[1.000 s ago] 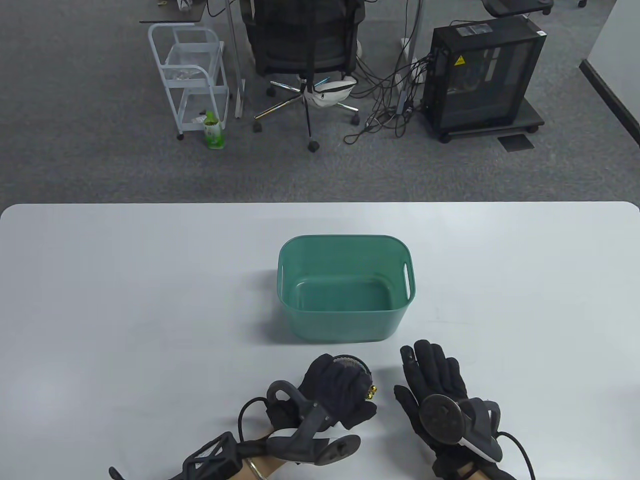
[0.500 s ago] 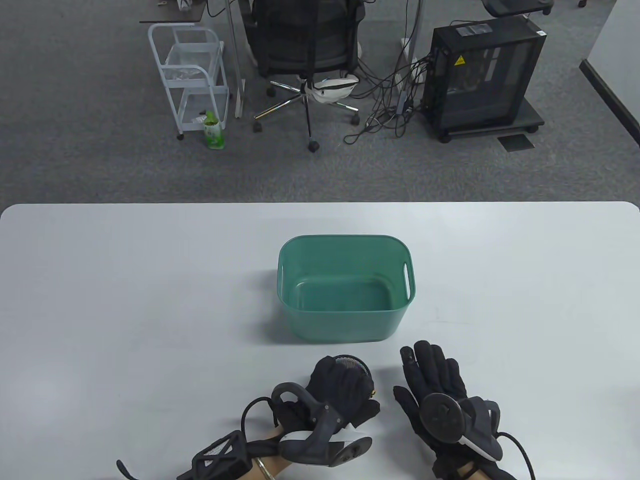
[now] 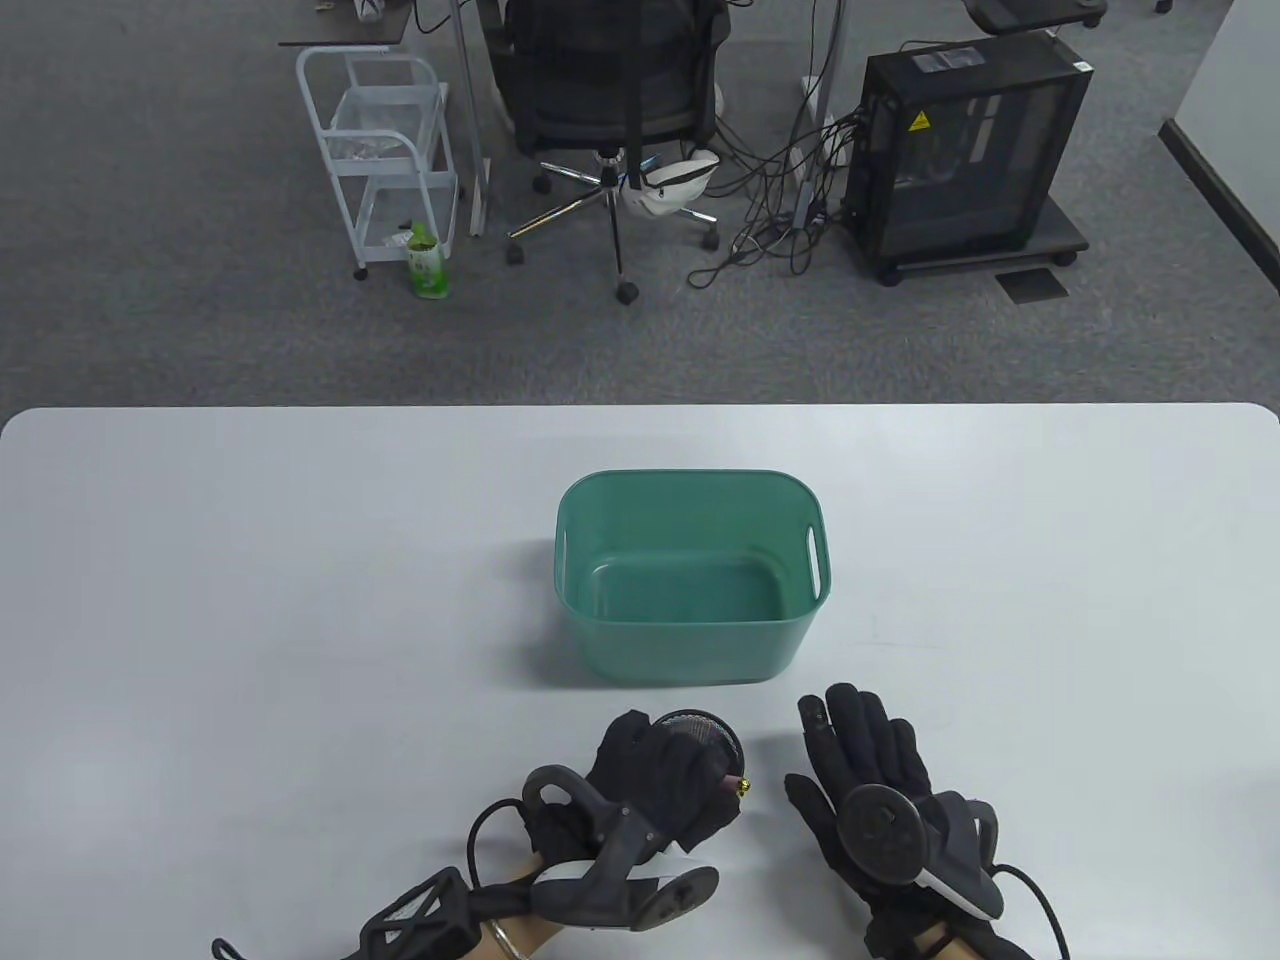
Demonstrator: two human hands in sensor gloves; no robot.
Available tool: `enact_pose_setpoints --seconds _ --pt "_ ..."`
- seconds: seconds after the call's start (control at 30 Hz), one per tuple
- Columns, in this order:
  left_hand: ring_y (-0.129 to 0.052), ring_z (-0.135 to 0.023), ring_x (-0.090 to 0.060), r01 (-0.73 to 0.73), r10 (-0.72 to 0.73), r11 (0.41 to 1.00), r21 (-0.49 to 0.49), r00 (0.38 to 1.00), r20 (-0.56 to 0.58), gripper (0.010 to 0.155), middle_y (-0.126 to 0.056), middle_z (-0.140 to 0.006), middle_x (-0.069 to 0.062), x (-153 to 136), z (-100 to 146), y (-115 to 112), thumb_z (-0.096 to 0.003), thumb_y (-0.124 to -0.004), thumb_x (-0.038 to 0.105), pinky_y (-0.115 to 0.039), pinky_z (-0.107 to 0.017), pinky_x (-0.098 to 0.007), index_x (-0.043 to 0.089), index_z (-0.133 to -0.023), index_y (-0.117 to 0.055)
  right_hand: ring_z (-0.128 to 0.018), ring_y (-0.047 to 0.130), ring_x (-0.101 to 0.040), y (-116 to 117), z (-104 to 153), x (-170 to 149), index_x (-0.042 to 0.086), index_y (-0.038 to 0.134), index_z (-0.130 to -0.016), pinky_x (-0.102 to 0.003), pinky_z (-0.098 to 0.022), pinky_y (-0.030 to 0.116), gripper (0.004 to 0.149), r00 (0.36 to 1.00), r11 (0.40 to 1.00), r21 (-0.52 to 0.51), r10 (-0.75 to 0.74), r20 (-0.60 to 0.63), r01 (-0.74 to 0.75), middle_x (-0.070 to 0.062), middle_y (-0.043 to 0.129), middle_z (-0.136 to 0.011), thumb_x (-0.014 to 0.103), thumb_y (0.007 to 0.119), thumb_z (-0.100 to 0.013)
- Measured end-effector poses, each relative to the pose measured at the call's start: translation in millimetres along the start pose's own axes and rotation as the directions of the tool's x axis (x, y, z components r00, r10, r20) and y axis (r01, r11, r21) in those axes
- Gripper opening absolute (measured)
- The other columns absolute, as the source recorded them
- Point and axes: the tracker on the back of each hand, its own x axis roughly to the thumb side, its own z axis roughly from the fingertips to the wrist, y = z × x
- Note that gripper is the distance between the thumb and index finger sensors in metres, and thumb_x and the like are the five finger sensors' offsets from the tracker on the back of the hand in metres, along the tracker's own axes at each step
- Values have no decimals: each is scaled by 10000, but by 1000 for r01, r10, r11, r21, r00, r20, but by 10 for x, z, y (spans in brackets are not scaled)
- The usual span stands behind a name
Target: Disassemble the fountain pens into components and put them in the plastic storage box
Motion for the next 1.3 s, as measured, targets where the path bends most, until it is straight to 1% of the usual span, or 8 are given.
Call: enact_pose_setpoints --seconds 0.13,0.23,0.5,0.67,0.83,0.97,1.07,1.3 --pt "-951 -704 -235 -36 36 999 23 999 -12 512 -1018 -779 -29 -84 37 28 -649 -655 508 -634 -731 -528 143 -918 -894 -1116 269 -375 0 0 0 167 358 -1205 -519 -819 254 708 1000 1000 0 0 0 0 -120 189 -1211 512 497 -603" --pt "-942 -700 -232 -30 30 1000 10 999 -38 481 -1009 -774 -23 -133 35 35 -652 -669 474 -632 -734 -524 144 -921 -893 -1116 268 -374 0 0 0 168 359 -1205 -519 -819 254 707 1000 1000 0 0 0 0 -119 190 -1211 513 497 -603" --pt "-943 -679 -220 -69 70 997 25 997 -30 463 -998 -751 -16 -168 18 105 -651 -677 458 -618 -744 -521 148 -925 -885 -1114 265 -378 -1 -7 5 168 360 -1205 -519 -819 253 709 1000 1000 17 -3 -5 4 -119 185 -1211 515 498 -602" --pt "-943 -666 -226 -145 149 988 62 986 -70 464 -977 -754 -22 -287 -1 302 -655 -674 456 -625 -737 -522 142 -937 -867 -1115 266 -376 -7 -3 7 169 360 -1204 -519 -819 253 708 1000 1000 15 -4 -7 4 -117 186 -1210 515 499 -602" --pt "-942 -659 -226 -227 245 960 164 965 -97 461 -971 -753 -25 -481 13 532 -658 -673 452 -630 -733 -517 141 -940 -862 -1115 265 -377 -10 -6 5 167 362 -1205 -520 -818 252 709 1000 1000 14 -4 -9 4 -118 184 -1210 516 499 -602" --pt "-949 -647 -220 -339 377 906 255 919 -117 461 -978 -746 -26 -652 38 658 -660 -675 450 -642 -726 -509 138 -941 -865 -1114 263 -378 -11 -5 4 168 362 -1204 -520 -818 253 709 1000 1000 13 -2 -10 2 -118 185 -1210 516 499 -602" --pt "-963 -629 -210 -404 466 849 340 877 -122 460 -989 -732 -24 -775 66 719 -660 -679 448 -663 -715 -498 135 -935 -873 -1114 265 -376 -11 -6 2 165 362 -1204 -519 -819 252 711 1000 1000 13 -2 -12 2 -120 186 -1210 516 499 -602" --pt "-997 -587 -188 -491 600 728 479 794 -98 451 -1015 -704 -24 -941 128 683 -666 -684 429 -713 -693 -467 117 -929 -876 -1115 264 -377 -11 -9 0 169 361 -1205 -520 -818 252 714 1000 1000 14 -2 -12 2 -119 183 -1210 523 502 -601"
